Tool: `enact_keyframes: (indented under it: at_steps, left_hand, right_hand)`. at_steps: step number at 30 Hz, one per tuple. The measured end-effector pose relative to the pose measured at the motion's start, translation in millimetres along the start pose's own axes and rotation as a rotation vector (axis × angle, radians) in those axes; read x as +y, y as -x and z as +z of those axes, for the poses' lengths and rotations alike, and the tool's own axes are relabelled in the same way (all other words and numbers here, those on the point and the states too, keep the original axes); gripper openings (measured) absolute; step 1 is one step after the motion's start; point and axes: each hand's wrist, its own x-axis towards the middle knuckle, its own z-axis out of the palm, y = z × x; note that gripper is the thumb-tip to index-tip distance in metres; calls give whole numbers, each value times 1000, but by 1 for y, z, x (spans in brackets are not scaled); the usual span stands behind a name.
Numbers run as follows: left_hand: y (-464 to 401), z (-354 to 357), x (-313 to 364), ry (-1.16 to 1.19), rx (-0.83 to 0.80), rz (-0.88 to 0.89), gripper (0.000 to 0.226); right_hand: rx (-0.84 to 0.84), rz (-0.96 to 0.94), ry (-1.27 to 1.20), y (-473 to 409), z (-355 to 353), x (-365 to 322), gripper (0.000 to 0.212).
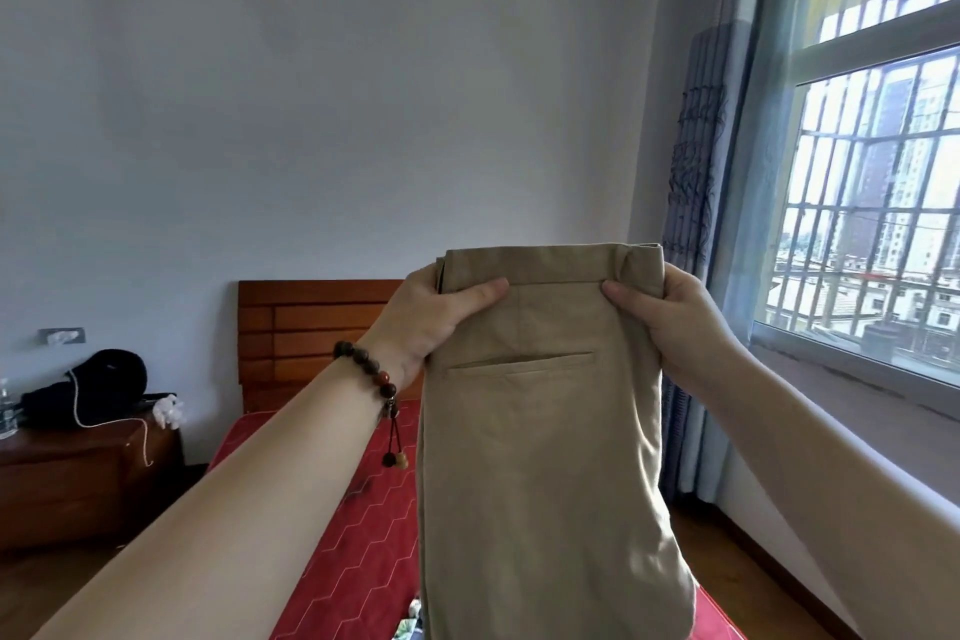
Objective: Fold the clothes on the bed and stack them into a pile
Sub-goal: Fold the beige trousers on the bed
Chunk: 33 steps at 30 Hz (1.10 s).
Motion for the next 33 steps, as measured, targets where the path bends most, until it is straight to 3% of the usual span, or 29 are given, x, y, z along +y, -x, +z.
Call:
enact_keyframes:
  at_steps: [3, 5, 9, 13, 16, 20, 25, 31, 33]
  left_hand:
    - [-5, 4, 0, -7, 81, -66, 42]
    - [-10, 5, -1, 18, 143, -39, 31]
    - [-17, 6, 5, 45, 234, 49, 18]
    - [-22, 0, 14, -9, 203, 93, 22]
    - [-26, 0, 22, -20, 208, 122, 22]
    - [-27, -14, 31, 1, 292, 135, 16]
    - [-19, -35, 40, 35, 342, 208, 16]
    - [-2, -45, 35, 105, 313, 193, 15]
    - [6, -44, 32, 112, 281, 192, 16]
  right_hand:
    - [33, -20, 7, 0, 2, 3, 15]
    - [31, -10, 60, 0, -4, 4, 29]
    - [-151, 266, 234, 22, -17, 32, 60]
    - [-58, 279, 199, 37, -22, 52, 34]
    - [-13, 279, 164, 37, -15, 60, 33]
    - [-202, 369, 448, 52, -13, 71, 28]
    - [-51, 353, 314, 75, -25, 91, 23]
    - [-101, 635, 472, 119, -18, 117, 30]
    - [-66, 869, 240, 138, -3, 122, 48]
